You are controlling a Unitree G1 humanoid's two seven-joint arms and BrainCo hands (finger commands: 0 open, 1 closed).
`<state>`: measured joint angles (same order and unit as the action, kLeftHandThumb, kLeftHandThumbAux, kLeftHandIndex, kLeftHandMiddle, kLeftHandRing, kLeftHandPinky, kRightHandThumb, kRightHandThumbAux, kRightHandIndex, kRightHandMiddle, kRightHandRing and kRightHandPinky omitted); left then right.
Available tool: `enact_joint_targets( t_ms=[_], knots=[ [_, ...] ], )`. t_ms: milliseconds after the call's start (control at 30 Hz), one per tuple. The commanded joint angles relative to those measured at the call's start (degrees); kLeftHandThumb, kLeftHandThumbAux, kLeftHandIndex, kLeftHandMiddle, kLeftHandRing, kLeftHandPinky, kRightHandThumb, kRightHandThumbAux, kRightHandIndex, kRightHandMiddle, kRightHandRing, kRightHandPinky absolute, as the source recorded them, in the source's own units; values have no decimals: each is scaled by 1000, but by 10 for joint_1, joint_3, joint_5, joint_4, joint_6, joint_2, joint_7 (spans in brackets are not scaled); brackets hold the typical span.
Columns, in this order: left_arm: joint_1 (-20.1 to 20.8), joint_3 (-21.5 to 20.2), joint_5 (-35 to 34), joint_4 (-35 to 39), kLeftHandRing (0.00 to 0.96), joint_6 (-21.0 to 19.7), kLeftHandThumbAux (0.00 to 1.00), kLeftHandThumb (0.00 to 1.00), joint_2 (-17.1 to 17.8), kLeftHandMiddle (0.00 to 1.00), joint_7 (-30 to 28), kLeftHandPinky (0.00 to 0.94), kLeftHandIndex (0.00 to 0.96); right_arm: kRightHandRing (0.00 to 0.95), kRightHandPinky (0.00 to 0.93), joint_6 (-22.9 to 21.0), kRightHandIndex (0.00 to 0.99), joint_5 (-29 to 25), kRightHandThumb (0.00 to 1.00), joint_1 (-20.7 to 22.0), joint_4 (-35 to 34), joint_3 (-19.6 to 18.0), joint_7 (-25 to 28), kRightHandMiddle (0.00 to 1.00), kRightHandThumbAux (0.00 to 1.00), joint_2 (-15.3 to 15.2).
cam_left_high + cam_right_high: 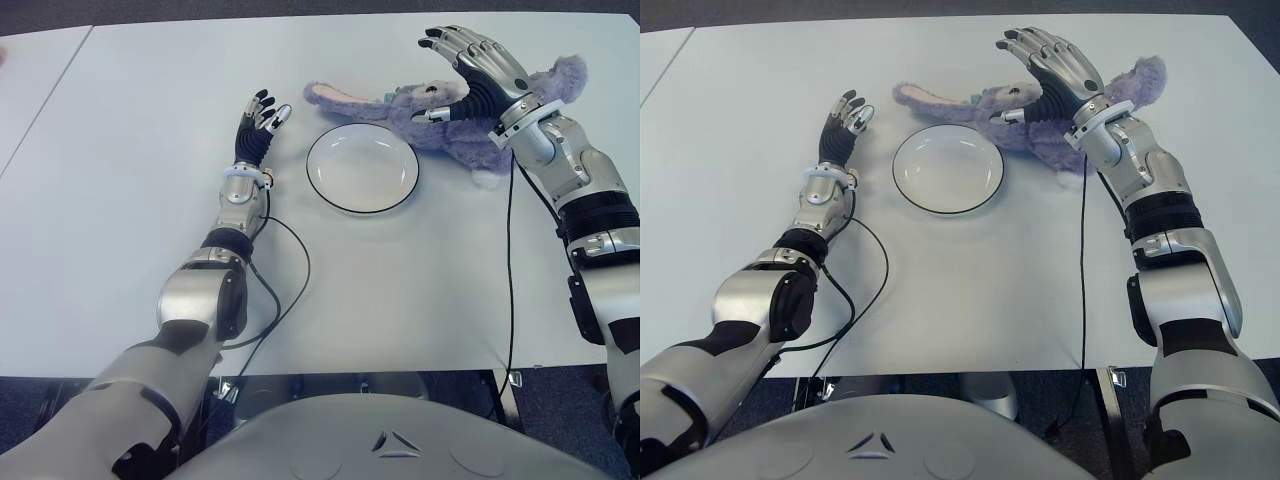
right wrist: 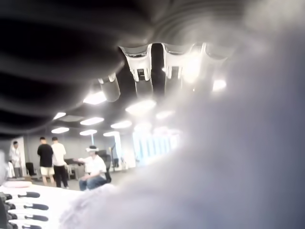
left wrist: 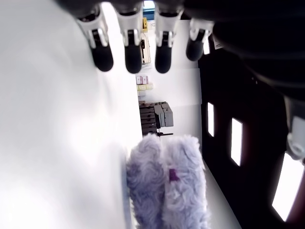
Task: Put the doll into the plate.
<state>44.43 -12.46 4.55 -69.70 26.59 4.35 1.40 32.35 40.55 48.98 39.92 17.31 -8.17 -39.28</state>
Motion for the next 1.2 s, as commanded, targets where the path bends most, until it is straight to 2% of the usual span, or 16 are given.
enact_joint_targets(
  t_ms=[33,433,833,1033,1200],
  knots=[
    [-129,6,10,-89,123,-110,486,0,-28,134,-1,115,105,0,0,-11,0,13,132,-22,4,11,4,0,333,-2],
    [-129,9,13,-89,129,-108,486,0,-28,135,2,127,105,0,0,-11,0,23,172,-9,35,17,-2,0,334,-7],
    [-130,10,13,-89,134,-109,478,0,-29,140,0,131,103,0,0,-11,0,21,166,-3,57,13,-4,0,371,-11],
    [-132,5,8,-89,132,-106,475,0,-29,138,-2,125,100,0,0,2,0,17,158,-21,66,10,-12,0,407,-24],
    [-130,5,7,-88,127,-106,471,0,-31,136,0,122,105,0,0,13,0,13,179,-52,49,6,-9,0,439,-49]
  ],
)
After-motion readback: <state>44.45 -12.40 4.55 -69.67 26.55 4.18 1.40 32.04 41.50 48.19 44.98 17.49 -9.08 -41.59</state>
